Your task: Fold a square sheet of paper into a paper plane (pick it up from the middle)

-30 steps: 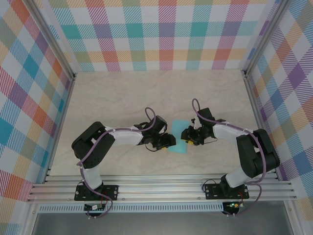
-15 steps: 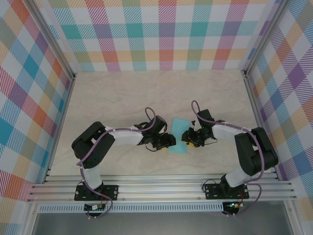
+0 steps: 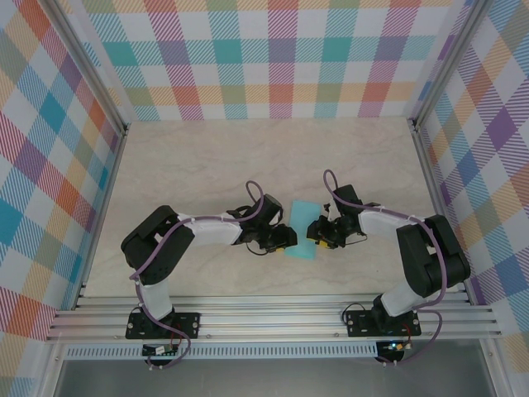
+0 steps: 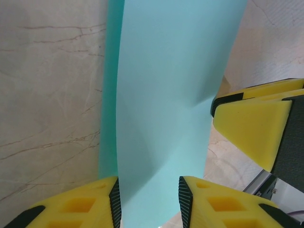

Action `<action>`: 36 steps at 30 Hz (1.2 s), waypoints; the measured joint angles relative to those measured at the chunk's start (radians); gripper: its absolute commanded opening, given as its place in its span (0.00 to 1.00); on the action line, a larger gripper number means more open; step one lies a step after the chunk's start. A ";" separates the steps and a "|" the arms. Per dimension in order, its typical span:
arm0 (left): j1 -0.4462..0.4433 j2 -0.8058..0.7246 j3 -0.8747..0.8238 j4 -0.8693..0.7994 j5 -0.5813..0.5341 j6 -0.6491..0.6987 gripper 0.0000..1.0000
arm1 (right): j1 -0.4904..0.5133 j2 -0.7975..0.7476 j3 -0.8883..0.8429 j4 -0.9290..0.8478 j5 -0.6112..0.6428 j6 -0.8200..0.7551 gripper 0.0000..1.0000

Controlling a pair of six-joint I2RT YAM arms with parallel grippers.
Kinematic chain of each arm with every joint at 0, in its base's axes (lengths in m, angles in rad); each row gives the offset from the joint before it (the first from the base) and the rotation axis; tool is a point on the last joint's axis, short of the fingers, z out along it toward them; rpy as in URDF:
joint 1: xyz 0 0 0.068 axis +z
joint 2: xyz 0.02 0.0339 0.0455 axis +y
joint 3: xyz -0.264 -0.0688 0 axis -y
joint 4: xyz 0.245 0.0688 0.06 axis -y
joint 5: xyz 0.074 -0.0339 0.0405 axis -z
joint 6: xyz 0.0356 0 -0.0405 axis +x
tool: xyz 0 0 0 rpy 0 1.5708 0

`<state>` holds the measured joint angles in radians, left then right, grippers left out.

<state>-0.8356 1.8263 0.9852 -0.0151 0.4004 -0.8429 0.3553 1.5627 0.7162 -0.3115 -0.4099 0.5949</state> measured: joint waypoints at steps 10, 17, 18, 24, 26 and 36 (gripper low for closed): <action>0.002 0.036 0.059 0.004 0.000 0.001 0.35 | 0.000 -0.140 -0.002 -0.058 0.044 -0.011 0.48; 0.020 0.054 0.080 0.014 0.003 0.001 0.35 | 0.000 -0.262 -0.071 -0.072 0.078 -0.026 0.61; 0.025 0.056 0.080 0.015 0.003 0.001 0.36 | 0.001 -0.279 -0.085 -0.072 0.079 -0.026 0.63; 0.054 0.080 0.109 0.018 0.024 0.001 0.36 | 0.040 -0.380 -0.140 -0.071 0.087 -0.035 0.66; 0.060 0.091 0.122 0.023 0.037 -0.002 0.35 | 0.068 -0.395 -0.141 -0.067 0.097 -0.043 0.66; 0.077 0.116 0.140 0.076 0.090 -0.036 0.34 | 0.369 -0.395 -0.122 -0.065 0.349 -0.129 0.65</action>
<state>-0.7582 1.9419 1.1248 0.0605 0.4904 -0.8791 0.7242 1.1675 0.5945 -0.3767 -0.0605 0.4664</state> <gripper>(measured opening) 0.343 0.648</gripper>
